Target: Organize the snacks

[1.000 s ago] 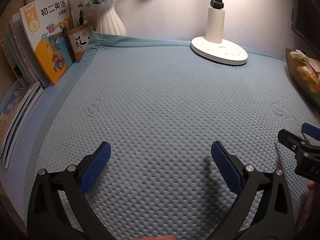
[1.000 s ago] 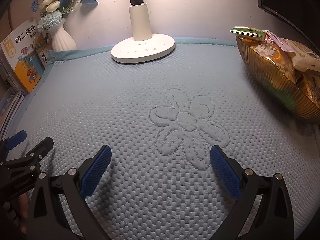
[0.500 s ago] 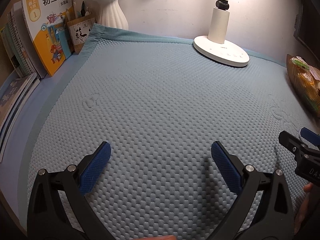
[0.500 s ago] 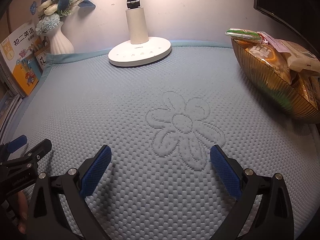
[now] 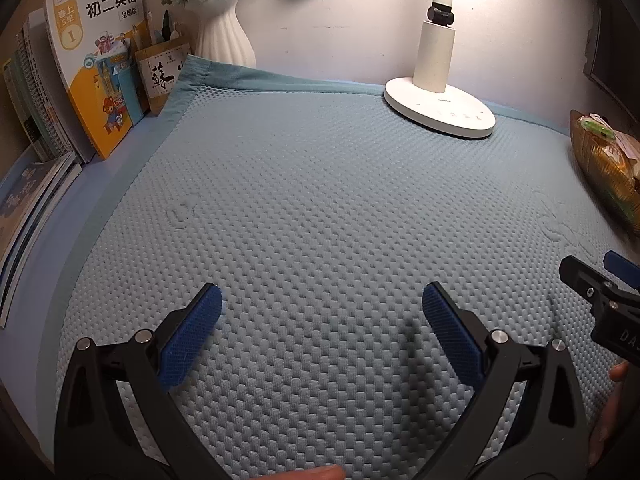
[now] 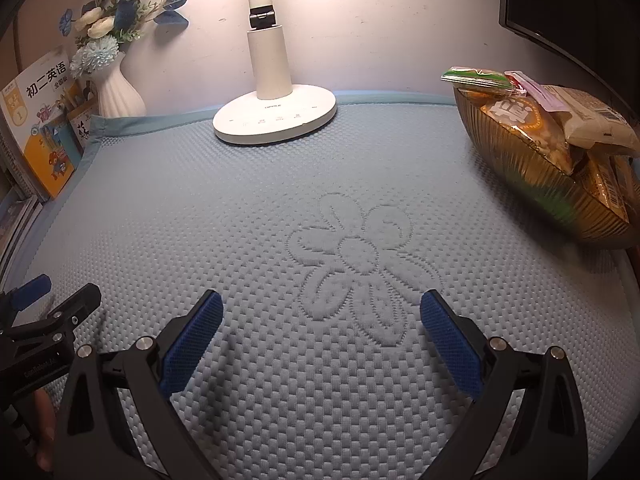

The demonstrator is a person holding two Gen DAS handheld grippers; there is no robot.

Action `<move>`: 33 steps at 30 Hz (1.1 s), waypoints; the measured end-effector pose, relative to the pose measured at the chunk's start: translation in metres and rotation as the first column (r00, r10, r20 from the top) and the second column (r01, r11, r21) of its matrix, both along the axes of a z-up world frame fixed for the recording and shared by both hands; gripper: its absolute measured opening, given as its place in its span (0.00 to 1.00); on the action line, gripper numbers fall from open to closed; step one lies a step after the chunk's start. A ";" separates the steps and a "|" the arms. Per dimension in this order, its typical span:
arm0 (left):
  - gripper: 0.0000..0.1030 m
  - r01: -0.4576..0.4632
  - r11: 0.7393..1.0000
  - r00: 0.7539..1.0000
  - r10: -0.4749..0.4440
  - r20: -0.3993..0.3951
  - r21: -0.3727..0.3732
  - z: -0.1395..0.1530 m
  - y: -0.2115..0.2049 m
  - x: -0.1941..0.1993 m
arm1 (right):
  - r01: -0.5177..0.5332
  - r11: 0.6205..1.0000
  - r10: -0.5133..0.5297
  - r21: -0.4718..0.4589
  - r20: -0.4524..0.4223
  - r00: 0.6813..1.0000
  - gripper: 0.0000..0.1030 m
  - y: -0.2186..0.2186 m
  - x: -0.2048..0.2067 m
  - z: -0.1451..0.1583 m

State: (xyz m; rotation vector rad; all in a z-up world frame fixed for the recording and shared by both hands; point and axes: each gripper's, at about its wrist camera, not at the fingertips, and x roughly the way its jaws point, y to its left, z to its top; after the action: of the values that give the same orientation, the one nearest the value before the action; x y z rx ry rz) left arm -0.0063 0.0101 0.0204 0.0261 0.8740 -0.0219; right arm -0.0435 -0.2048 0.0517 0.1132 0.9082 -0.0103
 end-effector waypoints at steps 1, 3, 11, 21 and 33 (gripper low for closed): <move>0.97 -0.003 1.000 1.000 0.003 0.000 0.000 0.000 0.000 0.000 | -0.001 1.000 0.001 -0.001 -0.002 1.000 0.95 0.000 0.000 0.000; 0.97 -0.007 1.000 1.000 0.007 0.000 -0.001 -0.001 0.000 0.000 | -0.004 1.000 0.004 -0.004 -0.006 1.000 0.95 0.000 0.000 -0.001; 0.97 -0.029 0.999 1.000 0.029 0.002 0.017 -0.002 0.001 0.001 | -0.007 1.000 0.007 -0.008 -0.010 1.000 0.95 0.001 0.001 -0.001; 0.97 -0.027 0.999 0.999 0.026 0.019 0.036 0.001 -0.001 -0.001 | -0.013 1.000 0.013 -0.013 -0.015 1.000 0.95 0.001 0.002 -0.002; 0.93 -0.061 0.996 0.997 0.057 0.061 0.064 0.006 0.000 -0.005 | -0.019 1.000 0.019 -0.016 -0.027 0.999 0.95 0.002 0.002 -0.004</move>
State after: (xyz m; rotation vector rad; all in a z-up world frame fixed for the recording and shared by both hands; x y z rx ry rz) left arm -0.0109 0.0103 0.0268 0.0621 0.8158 0.0622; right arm -0.0415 -0.2030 0.0482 0.0899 0.9357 -0.0014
